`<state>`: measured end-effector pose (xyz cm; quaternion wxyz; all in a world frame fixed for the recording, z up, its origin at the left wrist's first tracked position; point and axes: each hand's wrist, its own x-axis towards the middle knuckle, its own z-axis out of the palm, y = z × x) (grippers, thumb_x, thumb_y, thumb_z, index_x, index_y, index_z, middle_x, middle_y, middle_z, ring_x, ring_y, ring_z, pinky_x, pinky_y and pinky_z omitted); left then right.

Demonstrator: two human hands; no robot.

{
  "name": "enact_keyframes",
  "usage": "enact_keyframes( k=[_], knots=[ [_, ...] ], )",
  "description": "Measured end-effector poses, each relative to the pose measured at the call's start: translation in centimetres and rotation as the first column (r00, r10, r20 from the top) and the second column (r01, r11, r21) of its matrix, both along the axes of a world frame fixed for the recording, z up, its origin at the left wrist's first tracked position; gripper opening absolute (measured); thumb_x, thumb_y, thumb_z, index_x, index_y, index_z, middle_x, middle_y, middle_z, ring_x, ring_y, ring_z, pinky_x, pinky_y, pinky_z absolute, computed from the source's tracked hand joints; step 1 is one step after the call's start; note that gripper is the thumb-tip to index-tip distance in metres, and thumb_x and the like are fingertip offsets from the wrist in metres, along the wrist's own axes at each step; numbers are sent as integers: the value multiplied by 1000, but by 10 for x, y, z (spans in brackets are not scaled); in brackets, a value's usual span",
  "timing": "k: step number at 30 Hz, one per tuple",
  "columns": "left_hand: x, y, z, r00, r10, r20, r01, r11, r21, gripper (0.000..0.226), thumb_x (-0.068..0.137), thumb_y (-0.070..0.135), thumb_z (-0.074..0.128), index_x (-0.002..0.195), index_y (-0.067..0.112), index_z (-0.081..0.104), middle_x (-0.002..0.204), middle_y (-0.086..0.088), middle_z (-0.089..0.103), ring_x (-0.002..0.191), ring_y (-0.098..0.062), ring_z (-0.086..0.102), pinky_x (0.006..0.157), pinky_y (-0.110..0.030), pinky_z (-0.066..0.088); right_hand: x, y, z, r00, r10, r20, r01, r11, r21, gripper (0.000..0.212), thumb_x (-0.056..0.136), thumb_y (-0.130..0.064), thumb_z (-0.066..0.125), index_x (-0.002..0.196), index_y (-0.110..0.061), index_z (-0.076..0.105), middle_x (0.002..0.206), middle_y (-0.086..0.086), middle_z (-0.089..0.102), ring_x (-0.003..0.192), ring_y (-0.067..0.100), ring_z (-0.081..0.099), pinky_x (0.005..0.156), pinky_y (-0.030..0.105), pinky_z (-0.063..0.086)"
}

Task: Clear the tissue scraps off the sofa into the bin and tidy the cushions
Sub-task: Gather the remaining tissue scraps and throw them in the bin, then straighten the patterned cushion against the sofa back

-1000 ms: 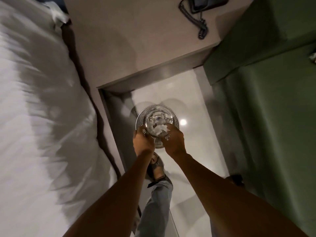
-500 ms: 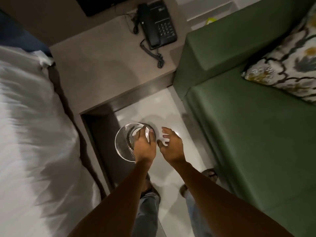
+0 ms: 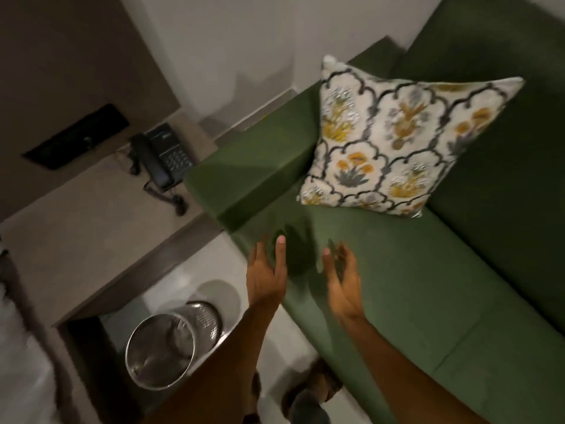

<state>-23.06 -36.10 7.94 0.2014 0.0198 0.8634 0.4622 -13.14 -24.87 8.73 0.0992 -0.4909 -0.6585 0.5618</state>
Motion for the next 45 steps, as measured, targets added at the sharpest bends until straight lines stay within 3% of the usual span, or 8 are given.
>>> enact_keyframes(
  k=[5,9,19,28,31,33,38,45],
  knots=[
    [-21,93,23,996,22,91,-31,994,101,108,80,93,37,157,18,39,165,-11,38,152,-28,35,126,-43,27,0,102,16,951,-302,-62,303,953,5,98,86,-88,43,163,-27,34,168,4,37,154,21,38,130,50,30],
    [-50,170,17,991,66,120,-93,966,243,98,83,90,42,156,24,41,164,-4,40,151,-23,38,125,-47,33,-11,188,2,847,-522,-100,521,853,-37,86,97,-76,44,165,-24,31,172,2,30,158,20,30,132,47,24],
    [-92,228,7,945,136,298,-247,893,377,71,96,65,56,152,24,42,151,-8,56,135,-28,58,114,-51,48,-61,258,7,783,-561,-269,511,826,-238,81,94,-69,58,157,-21,40,149,3,59,136,21,58,121,50,44],
    [-57,256,25,957,-37,287,-98,892,441,52,91,65,62,131,32,59,126,4,72,109,-12,73,93,-39,62,8,224,26,711,-624,-325,644,763,-56,62,100,-61,59,155,-37,43,146,-32,57,135,-12,53,114,15,44],
    [-50,278,24,945,-142,293,-4,895,446,38,88,67,61,113,39,63,113,12,73,92,3,75,73,-21,60,41,216,20,707,-658,-258,680,733,-6,78,97,-66,59,163,-36,31,163,-14,47,151,6,43,128,40,36],
    [-46,293,17,916,-234,327,71,895,440,51,93,64,57,132,30,58,122,6,71,95,0,74,73,-19,60,54,214,12,709,-665,-236,689,724,32,81,97,-67,58,164,-37,26,166,-10,42,153,8,40,129,46,33],
    [-37,297,1,921,-306,240,171,873,458,66,102,59,49,158,26,36,154,-3,52,132,-16,59,110,-41,52,62,208,1,738,-635,-229,663,746,66,78,98,-63,62,163,-48,22,162,-12,43,151,8,42,127,44,37],
    [27,238,-17,979,45,200,-60,996,66,74,97,66,52,134,2,58,133,-20,63,121,-33,61,107,-55,50,105,188,-7,744,-662,-92,662,749,-33,95,93,-72,58,168,-38,10,173,0,30,157,18,33,127,53,35]
  ],
)
